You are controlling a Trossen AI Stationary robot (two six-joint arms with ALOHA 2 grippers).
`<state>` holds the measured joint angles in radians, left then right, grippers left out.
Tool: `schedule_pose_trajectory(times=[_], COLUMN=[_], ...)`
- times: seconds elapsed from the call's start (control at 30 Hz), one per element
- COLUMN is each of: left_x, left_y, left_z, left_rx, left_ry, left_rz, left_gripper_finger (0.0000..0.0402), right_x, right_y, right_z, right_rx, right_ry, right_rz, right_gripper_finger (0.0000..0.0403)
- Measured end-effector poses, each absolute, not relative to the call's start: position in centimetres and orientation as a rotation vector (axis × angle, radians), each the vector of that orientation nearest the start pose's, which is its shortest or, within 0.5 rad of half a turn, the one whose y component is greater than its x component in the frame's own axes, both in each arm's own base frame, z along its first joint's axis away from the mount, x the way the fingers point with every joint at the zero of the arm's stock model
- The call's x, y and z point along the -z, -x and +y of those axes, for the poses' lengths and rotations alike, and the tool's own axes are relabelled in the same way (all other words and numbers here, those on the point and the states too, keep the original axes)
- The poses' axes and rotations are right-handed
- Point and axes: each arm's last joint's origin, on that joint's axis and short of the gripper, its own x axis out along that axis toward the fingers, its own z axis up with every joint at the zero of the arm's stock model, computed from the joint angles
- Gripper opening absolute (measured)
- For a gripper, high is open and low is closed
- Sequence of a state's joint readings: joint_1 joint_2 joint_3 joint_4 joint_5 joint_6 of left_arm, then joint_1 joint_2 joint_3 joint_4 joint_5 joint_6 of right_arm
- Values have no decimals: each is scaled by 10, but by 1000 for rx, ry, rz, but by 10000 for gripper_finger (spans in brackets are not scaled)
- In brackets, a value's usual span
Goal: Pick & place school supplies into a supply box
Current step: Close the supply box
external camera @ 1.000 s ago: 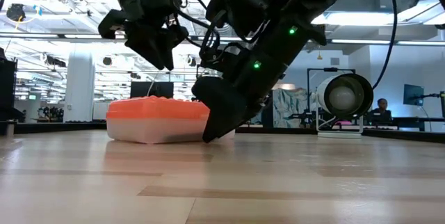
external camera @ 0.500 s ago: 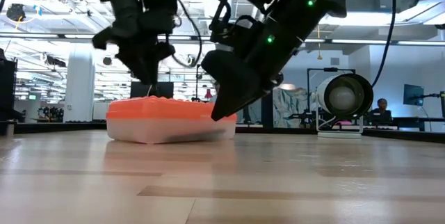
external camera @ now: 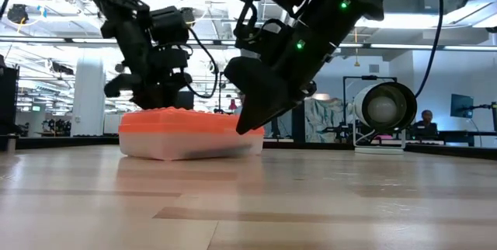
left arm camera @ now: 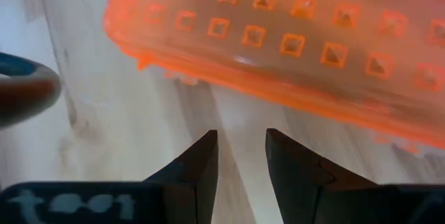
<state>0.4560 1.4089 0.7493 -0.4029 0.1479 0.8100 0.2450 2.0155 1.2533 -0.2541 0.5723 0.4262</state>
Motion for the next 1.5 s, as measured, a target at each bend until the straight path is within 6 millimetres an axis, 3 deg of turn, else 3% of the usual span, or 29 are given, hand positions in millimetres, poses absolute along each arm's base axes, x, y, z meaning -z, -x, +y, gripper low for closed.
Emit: schedule_pose_trajectory(times=[0.17,0.4,0.63,0.97,1.27,1.5], left_x=[-156,-143,-140,-142,-145,-145], left_y=[-230,-238,-249,-266,-275,-276], left_z=[108,102,82,48,17,7], left_rx=[167,269,335,406,459,450], left_ry=[-405,-355,-350,-375,-391,-391], left_rz=[1050,996,965,883,820,827], left_gripper_finger=[109,109,109,109,109,109], right_x=[-135,-134,-132,-124,-124,-123], right_y=[-391,-390,-387,-361,-353,-349], right_z=[76,75,72,77,86,86], right_rx=[498,484,495,581,606,628], right_ry=[-32,-40,-61,-18,63,70], right_rz=[880,906,947,1158,1182,1204], right_gripper_finger=[168,168,168,168,168,168])
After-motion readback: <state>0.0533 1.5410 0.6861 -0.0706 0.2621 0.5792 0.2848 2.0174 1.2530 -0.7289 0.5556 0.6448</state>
